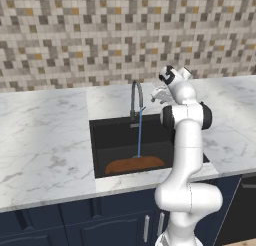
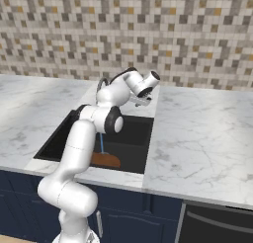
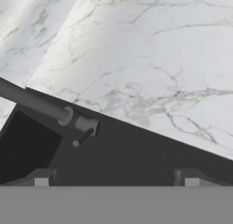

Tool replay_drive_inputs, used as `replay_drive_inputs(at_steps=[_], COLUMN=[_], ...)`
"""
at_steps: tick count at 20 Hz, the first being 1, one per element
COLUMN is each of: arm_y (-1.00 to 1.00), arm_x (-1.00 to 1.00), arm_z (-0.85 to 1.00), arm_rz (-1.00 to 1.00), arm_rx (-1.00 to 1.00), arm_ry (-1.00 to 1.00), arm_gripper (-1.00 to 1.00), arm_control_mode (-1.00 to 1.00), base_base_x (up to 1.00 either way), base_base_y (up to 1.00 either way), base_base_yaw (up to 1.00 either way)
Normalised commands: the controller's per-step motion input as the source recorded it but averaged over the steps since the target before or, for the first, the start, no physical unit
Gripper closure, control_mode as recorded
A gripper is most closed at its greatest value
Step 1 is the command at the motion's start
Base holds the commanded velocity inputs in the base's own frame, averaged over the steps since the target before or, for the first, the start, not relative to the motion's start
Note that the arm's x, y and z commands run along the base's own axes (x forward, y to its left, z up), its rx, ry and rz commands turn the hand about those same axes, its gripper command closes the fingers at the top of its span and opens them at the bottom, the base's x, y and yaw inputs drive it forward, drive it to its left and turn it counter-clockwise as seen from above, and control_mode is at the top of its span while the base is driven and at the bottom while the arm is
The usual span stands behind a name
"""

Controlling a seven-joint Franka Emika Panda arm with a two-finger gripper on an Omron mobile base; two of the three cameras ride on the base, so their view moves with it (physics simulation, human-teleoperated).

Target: Turn on the sink faucet with hot water and rinse the cutting board for ten seconds, then turn off the faucet. Push the cutting board to reach the water if necessary.

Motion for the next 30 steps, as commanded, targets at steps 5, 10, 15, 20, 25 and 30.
replay_drive_inputs(at_steps=[5,10,15,20,25,30], arm_y=[0.0,0.0,0.0,0.0,0.0,0.0], arm_x=[0.0,0.0,0.0,0.0,0.0,0.0], arm_z=[0.0,0.0,0.0,0.0,0.0,0.0], arm_rz=[0.0,0.0,0.0,0.0,0.0,0.0], arm_rx=[0.0,0.0,0.0,0.0,0.0,0.0], arm_ry=[0.0,0.0,0.0,0.0,0.0,0.0], arm_gripper=[-1.0,-1.0,-1.0,-1.0,-1.0,-1.0], arm_control_mode=[-1.0,-1.0,-1.0,-1.0,-1.0,-1.0], base_base_x=[0.0,0.0,0.0,0.0,0.0,0.0], base_base_y=[0.0,0.0,0.0,0.0,0.0,0.0], base_base_yaw=[0.0,0.0,0.0,0.0,0.0,0.0])
